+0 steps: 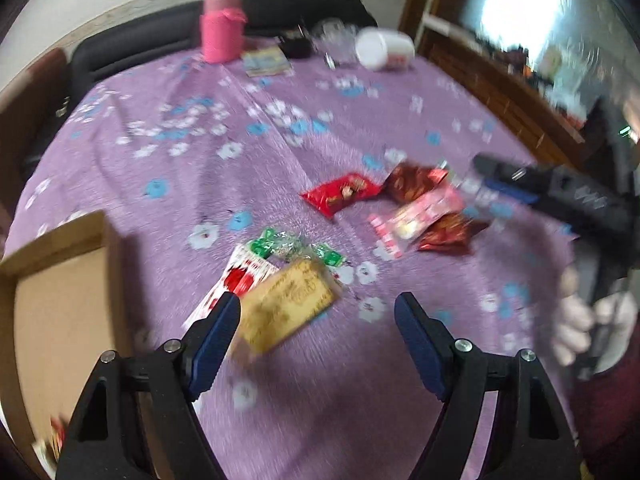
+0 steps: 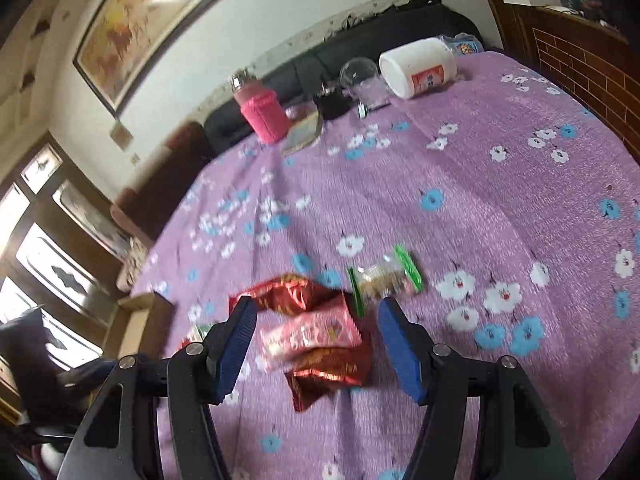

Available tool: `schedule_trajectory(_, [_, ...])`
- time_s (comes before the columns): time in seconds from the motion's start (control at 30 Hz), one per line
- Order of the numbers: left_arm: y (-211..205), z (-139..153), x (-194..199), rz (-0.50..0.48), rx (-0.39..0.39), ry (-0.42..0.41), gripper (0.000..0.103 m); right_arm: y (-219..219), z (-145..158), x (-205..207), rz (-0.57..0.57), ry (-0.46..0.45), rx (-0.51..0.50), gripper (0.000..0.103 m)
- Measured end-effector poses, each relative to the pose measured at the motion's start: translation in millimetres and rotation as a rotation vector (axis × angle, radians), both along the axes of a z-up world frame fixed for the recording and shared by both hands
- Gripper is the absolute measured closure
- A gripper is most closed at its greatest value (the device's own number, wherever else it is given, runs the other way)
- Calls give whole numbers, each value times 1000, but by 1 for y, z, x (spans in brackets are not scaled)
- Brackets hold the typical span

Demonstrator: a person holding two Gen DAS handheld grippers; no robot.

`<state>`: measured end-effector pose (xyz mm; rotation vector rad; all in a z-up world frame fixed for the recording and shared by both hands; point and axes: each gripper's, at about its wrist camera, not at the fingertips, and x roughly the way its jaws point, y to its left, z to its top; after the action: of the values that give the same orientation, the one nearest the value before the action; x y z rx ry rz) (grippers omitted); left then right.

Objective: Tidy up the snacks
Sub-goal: 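Grasp the cream rectangular cake with the left gripper while the right reaches the red packets, then carry the cake with the left and a white-red packet with the right into the box, release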

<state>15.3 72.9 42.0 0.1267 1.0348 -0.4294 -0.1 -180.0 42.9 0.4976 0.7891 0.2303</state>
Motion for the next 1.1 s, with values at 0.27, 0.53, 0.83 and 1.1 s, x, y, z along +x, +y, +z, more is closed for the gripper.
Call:
schedule_trajectory(0.27, [-20, -27, 5, -78, 102, 20, 70, -9, -31, 11, 18, 71, 95, 36])
schedule_trajectory(0.53, [-17, -21, -25, 9, 65, 1, 51, -9, -19, 1, 25, 24, 106, 35])
schedule_trajectory(0.83, [-14, -29, -43, 42, 90, -42, 71, -4, -16, -2, 1, 0, 26, 36])
schedule_trajectory(1.1, [44, 18, -65, 113, -154, -98, 71, 26, 19, -24, 38, -52, -28, 35])
